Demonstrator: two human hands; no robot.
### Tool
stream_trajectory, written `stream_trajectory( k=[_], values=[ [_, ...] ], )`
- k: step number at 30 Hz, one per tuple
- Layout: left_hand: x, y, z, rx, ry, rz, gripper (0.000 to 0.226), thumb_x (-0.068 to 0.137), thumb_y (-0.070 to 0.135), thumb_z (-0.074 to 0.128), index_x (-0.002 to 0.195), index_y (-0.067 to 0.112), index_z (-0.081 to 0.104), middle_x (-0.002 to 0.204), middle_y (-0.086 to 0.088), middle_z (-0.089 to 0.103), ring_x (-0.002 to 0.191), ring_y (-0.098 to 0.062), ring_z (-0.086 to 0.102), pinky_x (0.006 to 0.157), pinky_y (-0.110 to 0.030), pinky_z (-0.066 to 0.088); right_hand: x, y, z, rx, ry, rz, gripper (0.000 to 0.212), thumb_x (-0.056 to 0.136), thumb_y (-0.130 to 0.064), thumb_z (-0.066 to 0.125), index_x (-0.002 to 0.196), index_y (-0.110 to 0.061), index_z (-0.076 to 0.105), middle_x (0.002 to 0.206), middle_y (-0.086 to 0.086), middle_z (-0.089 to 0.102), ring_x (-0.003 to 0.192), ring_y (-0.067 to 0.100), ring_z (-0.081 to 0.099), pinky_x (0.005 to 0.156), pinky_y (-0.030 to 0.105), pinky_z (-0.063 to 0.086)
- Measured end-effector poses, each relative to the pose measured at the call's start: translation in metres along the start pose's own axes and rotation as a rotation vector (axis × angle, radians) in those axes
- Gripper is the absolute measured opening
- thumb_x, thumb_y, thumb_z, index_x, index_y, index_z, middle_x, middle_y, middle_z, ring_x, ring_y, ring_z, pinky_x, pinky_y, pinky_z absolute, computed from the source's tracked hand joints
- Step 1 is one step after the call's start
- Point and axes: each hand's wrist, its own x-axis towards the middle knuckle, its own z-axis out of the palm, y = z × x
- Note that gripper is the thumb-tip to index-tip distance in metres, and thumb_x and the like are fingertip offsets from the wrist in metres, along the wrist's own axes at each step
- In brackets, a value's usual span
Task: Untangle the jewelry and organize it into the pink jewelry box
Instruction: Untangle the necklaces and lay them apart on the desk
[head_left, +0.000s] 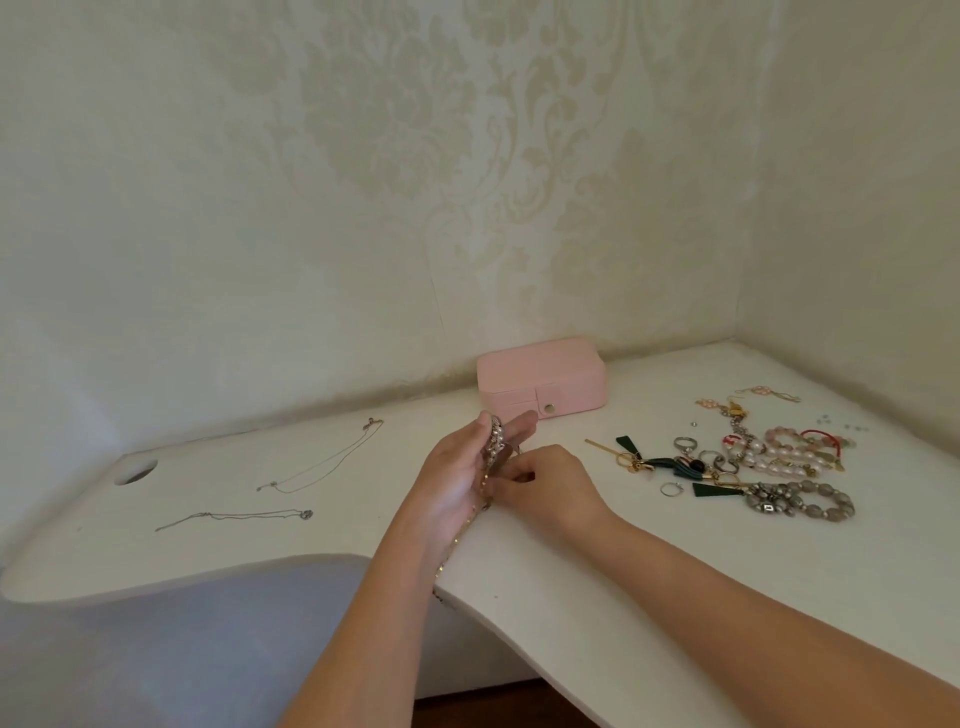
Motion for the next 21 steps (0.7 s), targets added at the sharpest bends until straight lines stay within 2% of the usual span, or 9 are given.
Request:
stream_trajectory(
  k=[2, 4, 7, 9, 11, 15, 17, 19, 21],
  values=[
    [0.0, -0.002, 0.002, -0.027, -0.049, 0.018, 0.026, 0.088, 0.031, 0.05, 0.095, 0.008, 0.059, 0.113, -0.008, 0.069, 0.107, -0.017, 0.065, 0.068, -0.026, 0.056, 0.001, 0.001, -0.003, 0.015, 0.037, 0.041, 0.029, 0.081, -0.016, 0.061, 0.053, -0.012, 0.057, 0.05, -0.005, 0.045, 0.047, 0.005, 0.036, 0.048, 0.02, 0.026],
    [0.001, -0.002, 0.002, -0.036, -0.07, 0.019, 0.02, 0.092, 0.029, 0.049, 0.09, 0.01, 0.056, 0.114, -0.009, 0.069, 0.098, -0.017, 0.068, 0.062, -0.028, 0.055, 0.003, 0.0, -0.007, 0.113, 0.034, 0.065, 0.034, 0.08, -0.014, 0.059, 0.047, -0.019, 0.053, 0.051, -0.005, 0.049, 0.051, 0.008, 0.042, 0.055, 0.023, 0.032],
    [0.001, -0.003, 0.002, 0.029, -0.05, 0.019, 0.021, 0.089, 0.034, 0.051, 0.086, 0.014, 0.054, 0.116, -0.006, 0.068, 0.076, -0.017, 0.068, 0.053, -0.027, 0.046, 0.003, -0.007, -0.01, 0.358, -0.065, 0.087, 0.022, 0.085, -0.012, 0.054, 0.064, -0.014, 0.061, 0.063, 0.001, 0.06, 0.063, 0.014, 0.056, 0.064, 0.027, 0.042],
    [0.003, -0.005, 0.003, 0.074, -0.035, 0.025, 0.023, 0.09, 0.036, 0.051, 0.091, 0.014, 0.056, 0.115, -0.001, 0.069, 0.087, -0.016, 0.069, 0.059, -0.03, 0.046, 0.004, -0.008, -0.007, 0.465, -0.124, 0.096, 0.014, 0.087, -0.01, 0.054, 0.074, -0.01, 0.06, 0.071, 0.005, 0.063, 0.068, 0.016, 0.061, 0.067, 0.024, 0.048],
    [0.006, -0.008, 0.004, 0.104, -0.037, 0.036, 0.025, 0.091, 0.036, 0.05, 0.096, 0.012, 0.056, 0.113, 0.0, 0.07, 0.099, -0.015, 0.068, 0.064, -0.031, 0.048, 0.006, -0.006, -0.007, 0.535, -0.122, 0.092, 0.013, 0.089, -0.008, 0.057, 0.076, -0.008, 0.058, 0.074, 0.007, 0.063, 0.066, 0.014, 0.06, 0.069, 0.024, 0.049],
    [0.014, -0.008, 0.005, 0.056, -0.002, 0.106, 0.032, 0.098, 0.024, 0.044, 0.104, -0.002, 0.06, 0.1, -0.009, 0.073, 0.086, -0.019, 0.068, 0.064, -0.026, 0.054, 0.006, -0.003, -0.019, 0.752, -0.154, 0.105, 0.011, 0.092, -0.006, 0.051, 0.084, -0.01, 0.059, 0.076, 0.003, 0.064, 0.068, 0.013, 0.059, 0.07, 0.026, 0.048],
    [0.017, -0.007, 0.002, 0.052, 0.074, 0.165, 0.03, 0.099, 0.021, 0.043, 0.091, -0.002, 0.061, 0.077, -0.008, 0.07, 0.068, -0.02, 0.062, 0.059, -0.025, 0.052, 0.006, -0.004, -0.031, 0.843, -0.162, 0.135, 0.013, 0.094, -0.007, 0.047, 0.087, -0.008, 0.058, 0.069, 0.004, 0.062, 0.056, 0.013, 0.054, 0.058, 0.024, 0.046],
    [0.019, -0.009, -0.001, 0.123, 0.157, 0.192, 0.028, 0.1, 0.019, 0.043, 0.08, 0.004, 0.056, 0.064, -0.003, 0.059, 0.058, -0.016, 0.055, 0.054, -0.025, 0.047, 0.006, -0.002, -0.044, 0.797, -0.121, 0.161, 0.016, 0.096, -0.007, 0.046, 0.082, -0.009, 0.056, 0.059, 0.002, 0.052, 0.041, 0.009, 0.04, 0.043, 0.019, 0.036],
    [0.018, -0.011, 0.0, 0.253, 0.205, 0.192, 0.028, 0.1, 0.02, 0.043, 0.074, 0.01, 0.047, 0.057, 0.002, 0.044, 0.049, -0.01, 0.042, 0.046, -0.021, 0.038, 0.006, 0.0, -0.056, 0.709, -0.09, 0.142, 0.018, 0.095, -0.008, 0.048, 0.08, -0.01, 0.055, 0.056, -0.001, 0.041, 0.041, 0.007, 0.031, 0.042, 0.017, 0.029]
  ],
)
